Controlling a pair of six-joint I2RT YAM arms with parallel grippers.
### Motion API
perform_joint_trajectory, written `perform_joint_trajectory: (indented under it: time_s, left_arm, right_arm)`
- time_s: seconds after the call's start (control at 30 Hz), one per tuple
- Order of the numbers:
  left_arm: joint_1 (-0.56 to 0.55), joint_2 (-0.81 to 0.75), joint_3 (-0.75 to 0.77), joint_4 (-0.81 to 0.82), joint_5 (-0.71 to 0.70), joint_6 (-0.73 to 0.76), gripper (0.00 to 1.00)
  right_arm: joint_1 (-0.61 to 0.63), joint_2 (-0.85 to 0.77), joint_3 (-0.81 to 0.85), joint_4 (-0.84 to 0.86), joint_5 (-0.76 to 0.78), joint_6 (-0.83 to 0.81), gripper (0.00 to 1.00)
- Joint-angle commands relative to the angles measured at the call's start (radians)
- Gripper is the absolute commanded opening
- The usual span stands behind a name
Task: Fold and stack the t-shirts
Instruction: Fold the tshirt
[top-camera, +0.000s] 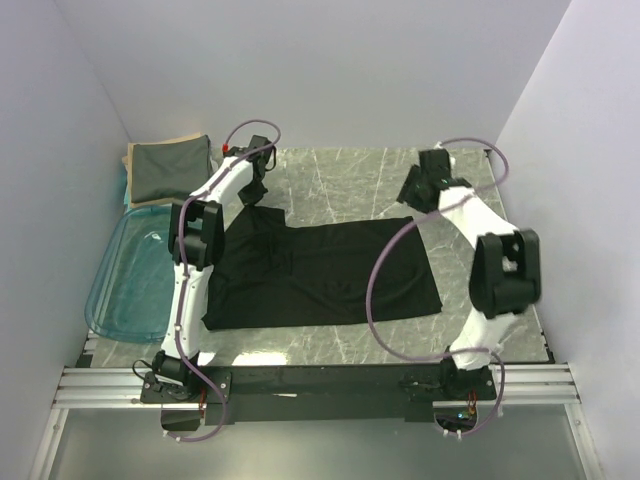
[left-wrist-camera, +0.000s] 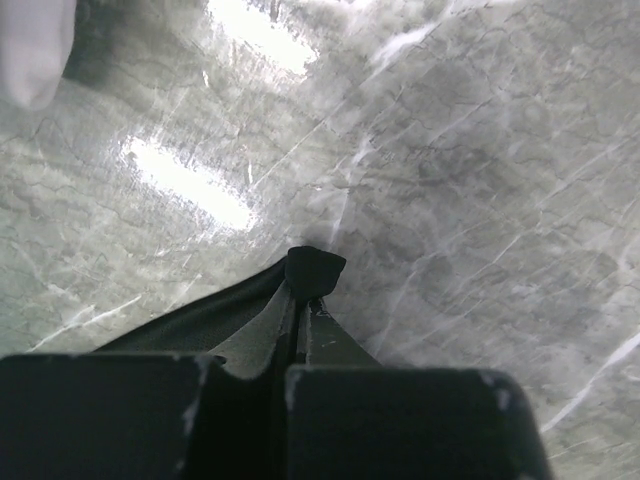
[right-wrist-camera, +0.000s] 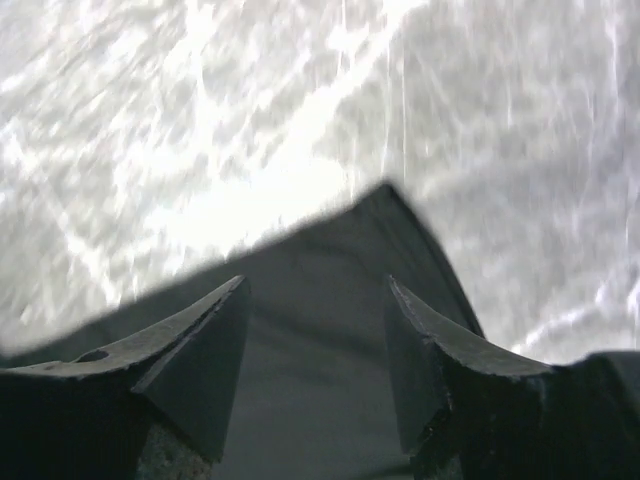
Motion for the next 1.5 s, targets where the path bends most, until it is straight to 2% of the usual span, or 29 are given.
perform_joint_trajectory:
  time_s: [0.0,0.17,0.3,0.43,0.67,0.83,0.97,1.0,1.07,1.3,1.47]
  left_arm:
    - [0.002,-0.073,-0.034,0.029,0.029,0.04,0.0]
    - [0.002,-0.158,-0.106,0.07,0.025,0.055,0.01]
    - [-0.004,-0.185,-0.137,0.085,0.028,0.072,0.01]
    - [-0.015,-0.199,-0.16,0.091,0.028,0.08,0.01]
    - [-0.025,-0.227,-0.192,0.082,0.008,0.067,0.01]
    - [-0.033,-0.276,-0.246,0.096,-0.001,0.057,0.0]
    - [-0.036,-0.305,-0.269,0.096,-0.006,0.052,0.0]
    - [-0.038,-0.319,-0.273,0.096,-0.009,0.052,0.0]
    - [-0.042,-0.331,-0.286,0.096,-0.013,0.049,0.01]
    - [-0.067,-0.411,-0.35,0.096,-0.033,0.034,0.01]
    - [-0.094,-0.512,-0.462,0.108,-0.064,0.008,0.01]
  right_arm:
    - [0.035,0.138,0.188,-0.111,0.146,-0.013,0.61]
    - [0.049,0.316,0.343,-0.262,0.241,0.018,0.6]
    - [0.051,0.393,0.429,-0.326,0.308,0.026,0.59]
    - [0.051,0.447,0.472,-0.374,0.316,0.032,0.59]
    - [0.051,0.445,0.434,-0.391,0.31,0.052,0.54]
    - [0.052,0.436,0.434,-0.4,0.322,0.058,0.4]
    - [0.054,0.436,0.435,-0.388,0.305,0.053,0.21]
    - [0.052,0.433,0.431,-0.377,0.301,0.05,0.09]
    - [0.054,0.425,0.429,-0.362,0.296,0.038,0.02]
    - [0.072,0.315,0.328,-0.265,0.296,0.016,0.0]
    - [0.09,0.191,0.216,-0.204,0.308,0.026,0.0]
